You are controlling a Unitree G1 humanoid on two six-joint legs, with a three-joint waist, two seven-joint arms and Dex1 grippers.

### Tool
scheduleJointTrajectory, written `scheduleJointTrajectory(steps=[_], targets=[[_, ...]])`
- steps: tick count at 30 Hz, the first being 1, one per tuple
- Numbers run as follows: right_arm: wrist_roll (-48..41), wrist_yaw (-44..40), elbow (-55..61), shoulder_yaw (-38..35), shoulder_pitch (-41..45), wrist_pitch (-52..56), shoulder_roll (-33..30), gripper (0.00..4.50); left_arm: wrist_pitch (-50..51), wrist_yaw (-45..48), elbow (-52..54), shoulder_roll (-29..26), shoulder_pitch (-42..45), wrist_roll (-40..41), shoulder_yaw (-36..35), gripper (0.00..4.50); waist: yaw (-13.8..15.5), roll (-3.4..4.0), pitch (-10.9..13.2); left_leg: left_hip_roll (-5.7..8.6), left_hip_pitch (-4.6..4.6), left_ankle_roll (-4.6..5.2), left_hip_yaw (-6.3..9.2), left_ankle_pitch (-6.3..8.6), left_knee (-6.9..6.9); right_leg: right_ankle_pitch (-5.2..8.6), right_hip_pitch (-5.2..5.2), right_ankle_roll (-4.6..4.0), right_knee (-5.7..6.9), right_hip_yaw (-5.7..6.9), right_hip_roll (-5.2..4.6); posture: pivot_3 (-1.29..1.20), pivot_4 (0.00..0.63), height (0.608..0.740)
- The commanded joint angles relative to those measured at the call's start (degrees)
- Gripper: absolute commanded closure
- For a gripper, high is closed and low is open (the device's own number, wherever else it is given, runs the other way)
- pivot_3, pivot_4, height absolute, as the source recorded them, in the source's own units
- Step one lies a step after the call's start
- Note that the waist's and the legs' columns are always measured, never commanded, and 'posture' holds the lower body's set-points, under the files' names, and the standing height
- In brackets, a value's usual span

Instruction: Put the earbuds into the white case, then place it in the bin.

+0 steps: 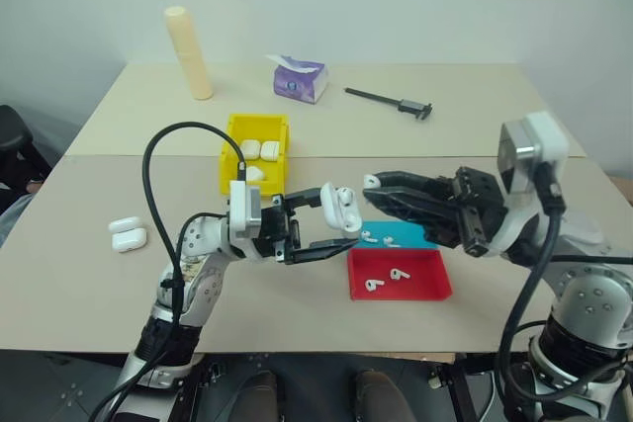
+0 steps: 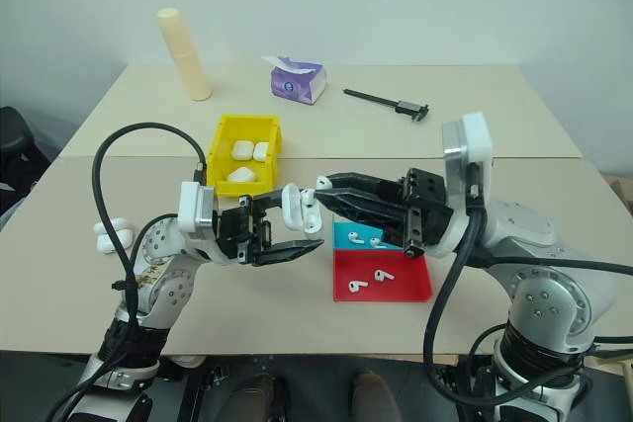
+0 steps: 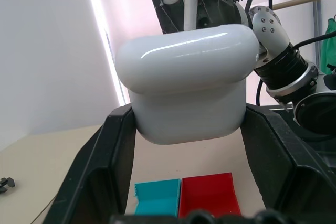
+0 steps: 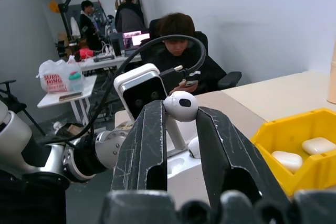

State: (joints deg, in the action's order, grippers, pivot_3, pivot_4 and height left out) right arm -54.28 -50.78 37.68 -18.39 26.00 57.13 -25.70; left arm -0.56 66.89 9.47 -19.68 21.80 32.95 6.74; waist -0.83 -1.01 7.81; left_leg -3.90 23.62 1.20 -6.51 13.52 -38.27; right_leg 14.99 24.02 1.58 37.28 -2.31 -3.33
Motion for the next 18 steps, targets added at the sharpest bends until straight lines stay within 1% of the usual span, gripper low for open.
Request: scheduleJointTrajectory(steps=[1,7,16,18], targets=[[0.76,0.22,1.26,2.76,-0.82,-4.33,-2.41,3.72,-1.4,0.06,0.81,0.39,0.52,-0.12,-0.63,1.75,-0.02,0.0,0.0,0.0,0.0,0.0,0.0,0.0,0.0,0.0,0.0,0.0,-0.01,0.0,0.0,0.0,0.15,0.74],[1.03,0.68,0.89,6.39,-1.77,-7.9,-4.77,3.72,-1.82,-0.52,1.09,0.65,0.01,-0.36,-0.78,1.75,0.01,-0.01,0.01,0.0,0.03,0.0,0.02,0.0,0.0,-0.01,0.0,0.01,-0.04,0.0,0.01,0.0,0.15,0.74],[1.27,1.14,-0.14,8.94,-2.96,-11.21,-7.55,3.72,-2.5,-0.27,0.94,0.79,-0.43,-1.07,-1.01,1.75,0.06,-0.02,0.01,-0.01,0.05,0.0,0.03,0.0,0.0,-0.01,0.0,0.02,-0.07,0.02,0.01,0.0,0.15,0.74],[1.67,1.44,-0.04,9.59,-3.03,-11.82,-7.86,3.13,-2.9,-0.29,0.65,0.95,-0.36,-1.35,-1.03,1.75,0.06,-0.02,0.01,0.0,0.05,0.0,0.03,0.0,0.0,-0.01,0.0,0.02,-0.07,0.01,0.01,0.0,0.15,0.74]])
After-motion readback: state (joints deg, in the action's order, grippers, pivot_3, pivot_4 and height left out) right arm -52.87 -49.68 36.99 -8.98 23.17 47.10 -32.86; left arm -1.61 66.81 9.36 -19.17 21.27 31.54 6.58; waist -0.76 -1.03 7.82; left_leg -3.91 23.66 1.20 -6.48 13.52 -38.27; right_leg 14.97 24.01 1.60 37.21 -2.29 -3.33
